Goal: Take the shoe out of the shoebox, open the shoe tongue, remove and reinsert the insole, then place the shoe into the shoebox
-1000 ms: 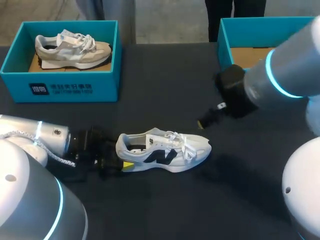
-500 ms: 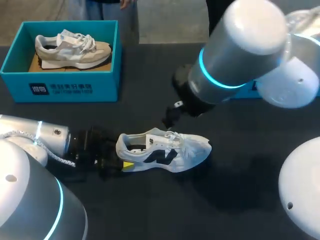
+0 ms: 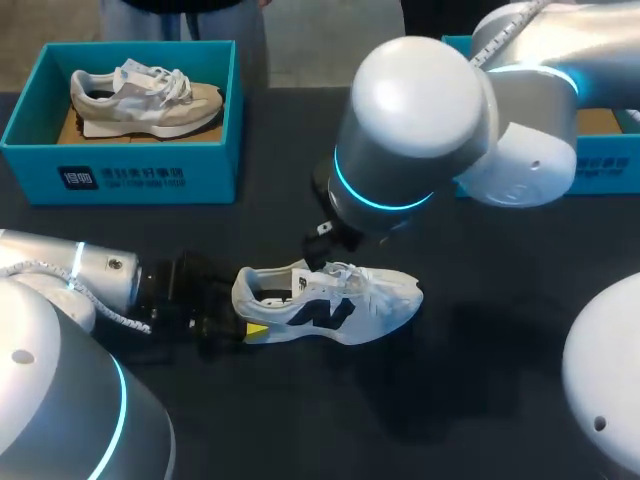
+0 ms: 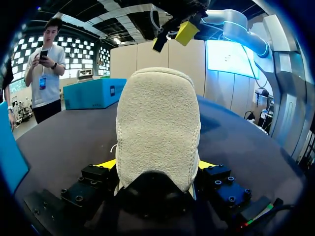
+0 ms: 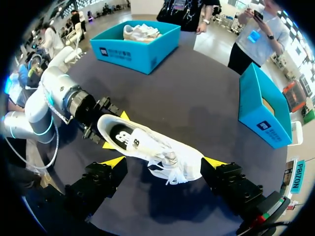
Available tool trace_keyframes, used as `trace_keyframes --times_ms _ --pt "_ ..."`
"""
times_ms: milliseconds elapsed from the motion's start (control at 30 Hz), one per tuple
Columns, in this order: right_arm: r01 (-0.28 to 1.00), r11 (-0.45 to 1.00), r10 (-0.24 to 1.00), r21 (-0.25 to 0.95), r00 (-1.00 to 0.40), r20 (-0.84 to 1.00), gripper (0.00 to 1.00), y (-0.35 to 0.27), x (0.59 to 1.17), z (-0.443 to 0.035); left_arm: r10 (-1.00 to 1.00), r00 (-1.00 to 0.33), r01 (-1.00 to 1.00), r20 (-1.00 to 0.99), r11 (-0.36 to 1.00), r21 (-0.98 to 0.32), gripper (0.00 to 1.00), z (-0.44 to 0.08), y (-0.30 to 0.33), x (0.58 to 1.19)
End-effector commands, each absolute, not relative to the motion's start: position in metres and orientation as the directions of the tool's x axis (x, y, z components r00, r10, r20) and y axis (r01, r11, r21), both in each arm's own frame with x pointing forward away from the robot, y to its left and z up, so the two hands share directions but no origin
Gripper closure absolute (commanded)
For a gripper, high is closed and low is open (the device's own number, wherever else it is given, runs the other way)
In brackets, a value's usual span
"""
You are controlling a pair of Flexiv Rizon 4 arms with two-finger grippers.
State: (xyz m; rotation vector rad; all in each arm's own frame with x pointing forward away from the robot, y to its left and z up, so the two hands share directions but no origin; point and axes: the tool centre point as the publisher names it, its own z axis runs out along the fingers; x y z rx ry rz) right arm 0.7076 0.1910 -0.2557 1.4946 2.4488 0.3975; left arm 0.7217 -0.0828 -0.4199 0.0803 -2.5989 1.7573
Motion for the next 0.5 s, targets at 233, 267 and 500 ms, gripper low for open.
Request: trace_keyframes --times_ms 233,267,500 --pt "0.856 0.365 0.927 0.368 -0.373 -0.052 0.00 0.195 0.708 -0.262 -0.043 -0.999 -0.043 0.029 0.371 -0.927 1.00 -0.423 -0.085 0.719" --pt "0.865 0.340 0.936 0.369 -0.347 -0.048 0.00 0.197 0.708 -0.264 -0.043 -0.999 -0.043 0.029 0.371 -0.927 1.00 -0.423 -0.085 0.719" --pt "0.922 0.181 0.983 0.343 -0.164 -0.077 0.00 0.214 0.710 -0.269 -0.043 -0.999 -0.043 0.029 0.371 -0.927 1.00 -0.423 -0.085 0.719"
